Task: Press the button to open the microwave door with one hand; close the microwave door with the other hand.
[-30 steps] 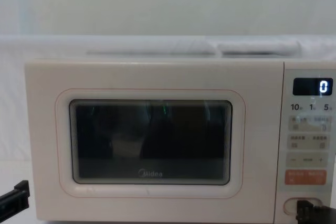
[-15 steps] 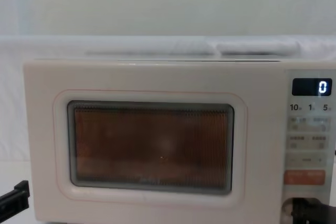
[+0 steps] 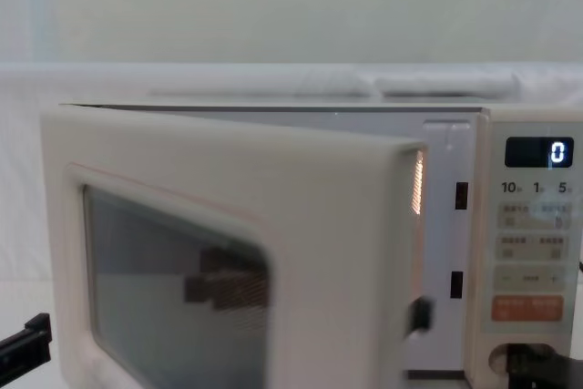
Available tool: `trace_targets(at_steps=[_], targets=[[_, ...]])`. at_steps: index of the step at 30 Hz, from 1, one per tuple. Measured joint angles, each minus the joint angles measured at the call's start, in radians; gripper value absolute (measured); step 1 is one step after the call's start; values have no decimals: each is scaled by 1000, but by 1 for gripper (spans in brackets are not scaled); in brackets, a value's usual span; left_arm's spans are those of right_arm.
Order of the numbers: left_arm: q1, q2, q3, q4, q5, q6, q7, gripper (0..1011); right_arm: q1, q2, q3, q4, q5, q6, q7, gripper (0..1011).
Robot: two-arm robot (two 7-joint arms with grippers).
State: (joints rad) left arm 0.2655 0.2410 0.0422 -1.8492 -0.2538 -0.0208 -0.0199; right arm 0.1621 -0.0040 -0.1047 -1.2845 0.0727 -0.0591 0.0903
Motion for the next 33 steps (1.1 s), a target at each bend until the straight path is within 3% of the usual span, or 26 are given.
trace_targets(at_steps=[9,21,33], targets=[[0,0,0,0,0,0,0,1001,-57,20,-5,-82,8,14,14,0],[0,0,0,0,0,0,0,1001,-193,83,-17,-259,26,36,55,0],[0,0,0,0,0,0,0,1001,-239,128,-20,-316,59,-3,89,4]])
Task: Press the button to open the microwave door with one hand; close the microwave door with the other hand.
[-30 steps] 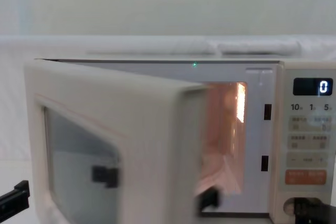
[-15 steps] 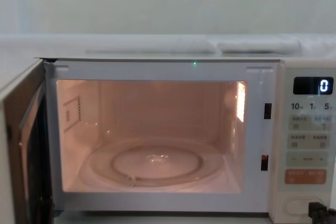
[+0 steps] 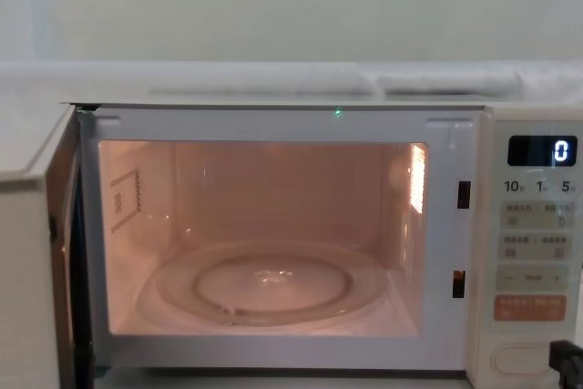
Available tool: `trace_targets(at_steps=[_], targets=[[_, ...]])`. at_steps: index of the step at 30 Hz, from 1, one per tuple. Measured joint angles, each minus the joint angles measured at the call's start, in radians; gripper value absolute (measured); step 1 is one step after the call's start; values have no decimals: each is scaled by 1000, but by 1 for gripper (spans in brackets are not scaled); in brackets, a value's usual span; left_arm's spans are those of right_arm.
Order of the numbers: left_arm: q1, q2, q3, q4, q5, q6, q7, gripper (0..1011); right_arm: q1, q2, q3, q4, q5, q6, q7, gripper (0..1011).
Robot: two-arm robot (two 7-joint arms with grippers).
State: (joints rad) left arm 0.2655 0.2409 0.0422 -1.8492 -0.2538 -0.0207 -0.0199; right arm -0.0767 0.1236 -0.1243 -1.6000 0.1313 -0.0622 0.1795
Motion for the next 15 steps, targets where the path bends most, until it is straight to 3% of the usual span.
trace_targets(at_steps=[6,15], targets=[[0,0,0,0,0,0,0,1001,-11,10,12,-9,21,-45,10,124],[0,0,0,0,0,0,0,1001,-19,73,9,-15,58,-75,74,389]])
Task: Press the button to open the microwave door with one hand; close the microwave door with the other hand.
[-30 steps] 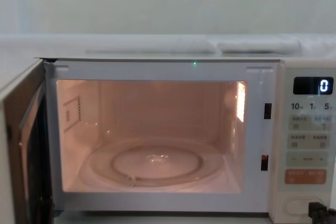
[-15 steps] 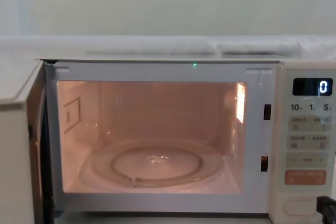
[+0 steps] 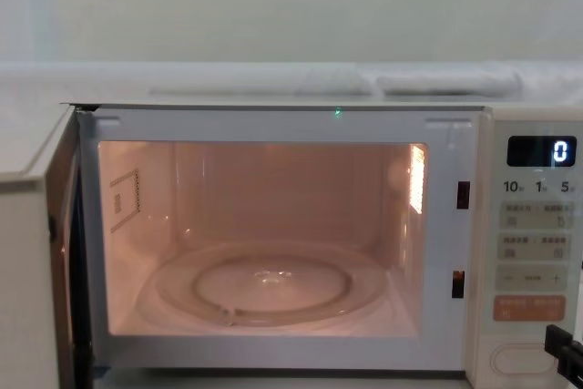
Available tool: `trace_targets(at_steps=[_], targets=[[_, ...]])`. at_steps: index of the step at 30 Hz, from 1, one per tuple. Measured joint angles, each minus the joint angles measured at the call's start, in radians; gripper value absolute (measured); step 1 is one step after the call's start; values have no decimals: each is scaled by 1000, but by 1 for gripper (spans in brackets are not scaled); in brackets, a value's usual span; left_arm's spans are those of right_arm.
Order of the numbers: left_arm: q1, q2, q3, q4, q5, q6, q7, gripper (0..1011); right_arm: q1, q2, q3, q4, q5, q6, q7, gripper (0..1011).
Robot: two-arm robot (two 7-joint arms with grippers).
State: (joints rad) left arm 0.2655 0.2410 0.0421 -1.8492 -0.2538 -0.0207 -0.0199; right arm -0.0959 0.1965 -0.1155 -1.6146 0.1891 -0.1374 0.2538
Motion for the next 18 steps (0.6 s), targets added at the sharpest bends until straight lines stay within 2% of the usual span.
trace_targets(at_steps=[7,8,12,14,15,18], targets=[[0,0,0,0,0,0,0,1001,4,32,-3,3,-12,5,-1,622],[0,0,0,0,0,0,0,1001,4,35,-3,3,-13,5,0,622],[0,0,0,0,0,0,0,1001,6,56,-9,10,-22,9,6,778],[0,0,0,0,0,0,0,1001,6,62,-12,11,-26,11,9,812],[0,0,0,0,0,0,0,1001,7,69,-17,14,-30,14,13,866],[0,0,0,0,0,0,0,1001,7,68,-16,14,-30,14,13,936]])
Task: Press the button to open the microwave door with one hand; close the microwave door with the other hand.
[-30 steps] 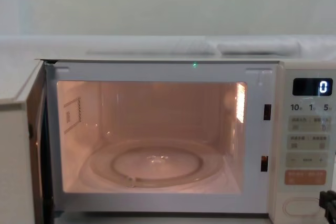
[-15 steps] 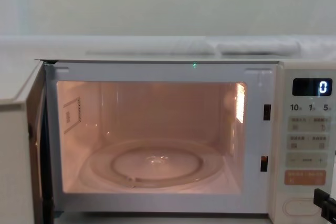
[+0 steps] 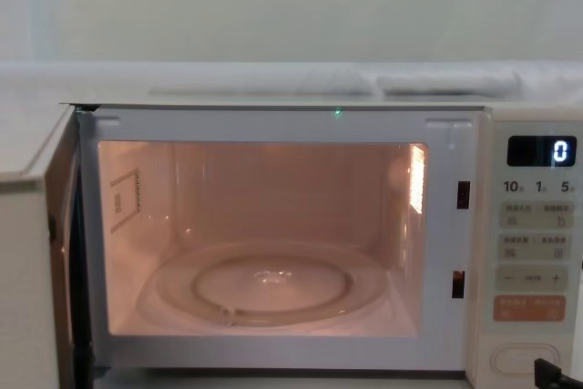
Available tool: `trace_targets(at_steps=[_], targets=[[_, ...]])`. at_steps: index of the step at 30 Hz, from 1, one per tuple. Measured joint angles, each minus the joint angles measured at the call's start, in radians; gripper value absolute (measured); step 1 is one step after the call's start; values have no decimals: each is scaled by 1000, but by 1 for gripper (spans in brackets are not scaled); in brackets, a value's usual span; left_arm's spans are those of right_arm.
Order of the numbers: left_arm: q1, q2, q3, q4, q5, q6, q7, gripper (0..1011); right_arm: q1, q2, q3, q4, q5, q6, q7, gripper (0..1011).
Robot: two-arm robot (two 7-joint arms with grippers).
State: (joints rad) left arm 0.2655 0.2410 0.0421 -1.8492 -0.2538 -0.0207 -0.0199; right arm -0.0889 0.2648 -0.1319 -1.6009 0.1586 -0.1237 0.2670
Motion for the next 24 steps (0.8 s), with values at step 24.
trace_targets(at_steps=[24], targets=[[0,0,0,0,0,0,0,1001,0,-4,4,-1,2,-2,-2,1001]])
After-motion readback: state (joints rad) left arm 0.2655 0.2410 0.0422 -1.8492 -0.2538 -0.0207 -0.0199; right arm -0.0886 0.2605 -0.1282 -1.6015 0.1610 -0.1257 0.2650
